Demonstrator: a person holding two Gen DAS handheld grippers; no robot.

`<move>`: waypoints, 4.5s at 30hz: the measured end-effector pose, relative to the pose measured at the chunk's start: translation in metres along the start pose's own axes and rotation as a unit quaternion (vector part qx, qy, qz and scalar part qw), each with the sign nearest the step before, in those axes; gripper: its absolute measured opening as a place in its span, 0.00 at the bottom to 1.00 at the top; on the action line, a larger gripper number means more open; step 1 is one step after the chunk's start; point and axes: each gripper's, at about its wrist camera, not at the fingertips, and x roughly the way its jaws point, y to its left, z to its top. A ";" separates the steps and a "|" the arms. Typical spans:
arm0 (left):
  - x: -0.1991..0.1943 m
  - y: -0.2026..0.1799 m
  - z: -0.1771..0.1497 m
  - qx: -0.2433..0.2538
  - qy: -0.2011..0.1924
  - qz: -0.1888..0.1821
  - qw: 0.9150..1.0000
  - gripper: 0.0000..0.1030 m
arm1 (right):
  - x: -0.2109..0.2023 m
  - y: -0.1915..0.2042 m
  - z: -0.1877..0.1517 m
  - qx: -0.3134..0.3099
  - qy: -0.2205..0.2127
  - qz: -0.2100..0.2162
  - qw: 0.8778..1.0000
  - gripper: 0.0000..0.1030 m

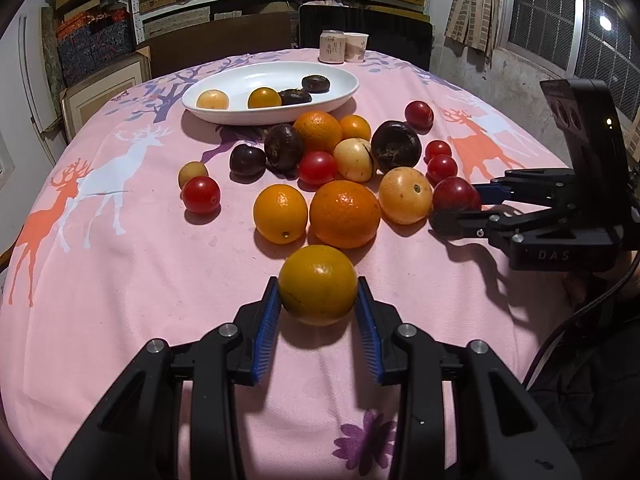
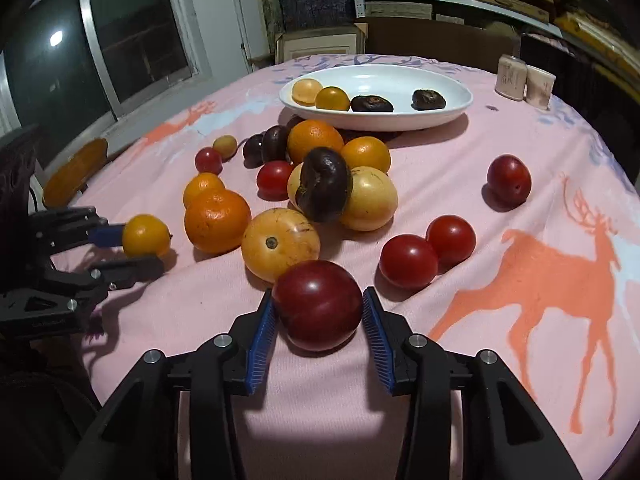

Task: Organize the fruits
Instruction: 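Grasp a yellow orange with the left tool while the right tool grasps a red tomato, then release the yellow orange and red tomato onto the white plate, then grasp an orange with the left tool while the right tool grasps a red tomato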

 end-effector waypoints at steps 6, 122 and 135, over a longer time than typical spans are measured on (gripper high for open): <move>-0.003 0.007 0.001 -0.014 -0.007 0.000 1.000 0.35 | -0.012 -0.002 -0.001 0.010 -0.028 0.015 0.999 0.39; 0.030 0.047 0.041 -0.092 -0.037 -0.030 0.995 0.35 | -0.008 -0.009 0.029 -0.053 0.034 -0.059 0.996 0.40; 0.042 0.043 0.043 -0.084 -0.007 -0.011 0.996 0.35 | 0.010 -0.030 0.026 -0.009 0.018 -0.032 0.999 0.30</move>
